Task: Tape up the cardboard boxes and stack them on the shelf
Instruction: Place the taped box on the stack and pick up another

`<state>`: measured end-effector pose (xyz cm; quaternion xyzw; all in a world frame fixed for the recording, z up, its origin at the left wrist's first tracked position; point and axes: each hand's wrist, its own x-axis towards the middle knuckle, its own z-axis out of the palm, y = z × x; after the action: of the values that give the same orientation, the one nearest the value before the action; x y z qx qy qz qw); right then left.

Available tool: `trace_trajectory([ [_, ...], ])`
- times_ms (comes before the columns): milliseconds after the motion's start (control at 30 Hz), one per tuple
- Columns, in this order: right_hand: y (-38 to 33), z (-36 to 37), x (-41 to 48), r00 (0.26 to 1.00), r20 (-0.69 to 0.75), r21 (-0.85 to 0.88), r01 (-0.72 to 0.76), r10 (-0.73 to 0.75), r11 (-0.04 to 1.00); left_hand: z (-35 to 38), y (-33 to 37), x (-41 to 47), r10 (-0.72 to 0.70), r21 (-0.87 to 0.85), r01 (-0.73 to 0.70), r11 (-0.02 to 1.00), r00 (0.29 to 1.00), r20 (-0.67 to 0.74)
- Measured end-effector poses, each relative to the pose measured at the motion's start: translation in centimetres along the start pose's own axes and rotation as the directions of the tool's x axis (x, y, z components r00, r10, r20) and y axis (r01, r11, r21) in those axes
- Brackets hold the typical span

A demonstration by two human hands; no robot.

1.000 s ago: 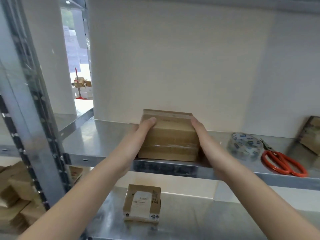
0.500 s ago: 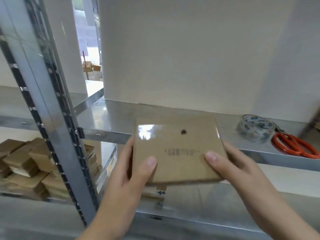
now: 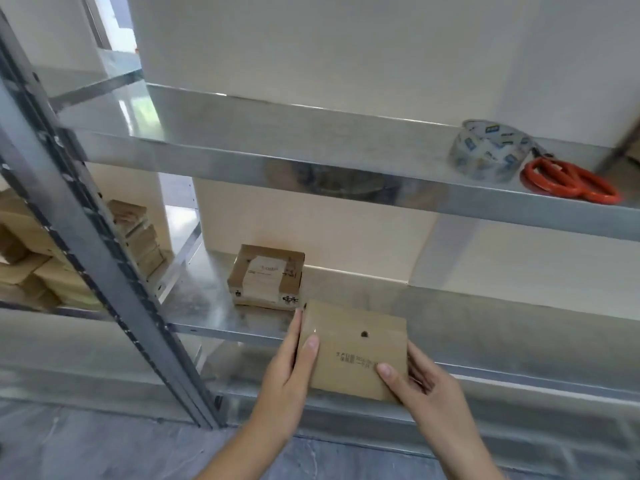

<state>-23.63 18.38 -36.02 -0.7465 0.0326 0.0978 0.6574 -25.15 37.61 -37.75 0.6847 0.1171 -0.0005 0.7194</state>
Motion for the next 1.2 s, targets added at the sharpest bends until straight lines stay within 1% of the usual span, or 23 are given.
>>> trace_trajectory([
  [67,1.5,0.3,2.1,0.998,-0.044,-0.078,0.043,-0.046,0.996,1.0,-1.2,2.5,0.017,0.027,-0.017,1.000,1.000,-0.007],
  [167,3.6,1.1,6.4,0.986,-0.139,-0.194,0.060,-0.088,0.979,2.3,-3.0,6.5,0.050,0.043,-0.048,0.998,0.998,-0.044],
  [300,6.6,1.3,12.4,0.968,-0.239,-0.230,0.014,-0.070,0.973,3.8,-5.2,11.2,0.062,-0.002,-0.063,0.998,0.993,-0.105],
  [400,7.8,1.4,15.6,0.966,-0.247,-0.260,0.007,-0.073,0.966,4.0,-6.9,14.4,0.053,-0.011,-0.055,0.998,0.988,-0.143],
  [533,9.3,2.2,18.5,0.952,-0.264,-0.333,0.061,-0.155,0.941,3.5,-8.3,17.7,0.055,-0.022,-0.057,0.998,0.993,-0.101],
  [633,10.2,2.5,20.4,0.946,-0.290,-0.360,0.030,-0.143,0.933,2.9,-8.6,20.0,0.052,0.039,-0.051,0.998,0.997,-0.049],
  [700,10.1,2.2,21.3,0.950,-0.275,-0.391,0.029,-0.147,0.920,2.7,-8.3,21.2,0.021,0.074,-0.020,0.997,1.000,-0.017],
  [767,9.5,1.9,21.7,0.964,-0.230,-0.452,0.017,-0.135,0.892,3.1,-7.6,21.5,0.024,0.158,-0.020,0.987,1.000,-0.021],
  [833,8.8,1.5,21.4,0.963,-0.239,-0.572,-0.035,-0.126,0.820,3.8,-6.7,20.8,0.103,0.279,-0.066,0.958,0.987,-0.121],
  [900,7.9,1.0,20.3,0.941,-0.264,-0.656,-0.015,-0.211,0.755,4.8,-5.6,19.1,0.233,0.358,-0.149,0.922,0.951,-0.204],
  [933,7.4,0.6,19.5,0.933,-0.253,-0.675,0.020,-0.257,0.738,5.4,-5.0,18.1,0.288,0.381,-0.196,0.904,0.936,-0.201],
  [1033,6.2,-1.3,16.4,0.919,-0.187,-0.703,0.123,-0.348,0.701,8.3,-4.0,15.0,0.399,0.462,-0.315,0.829,0.912,-0.095],
  [1133,4.6,-4.3,12.9,0.865,-0.121,-0.722,0.260,-0.487,0.641,12.3,-3.0,10.6,0.481,0.553,-0.421,0.719,0.876,0.042],
  [1200,3.0,-7.0,10.4,0.842,-0.057,-0.725,0.334,-0.536,0.602,15.1,-2.0,7.0,0.525,0.588,-0.484,0.648,0.843,0.116],
])
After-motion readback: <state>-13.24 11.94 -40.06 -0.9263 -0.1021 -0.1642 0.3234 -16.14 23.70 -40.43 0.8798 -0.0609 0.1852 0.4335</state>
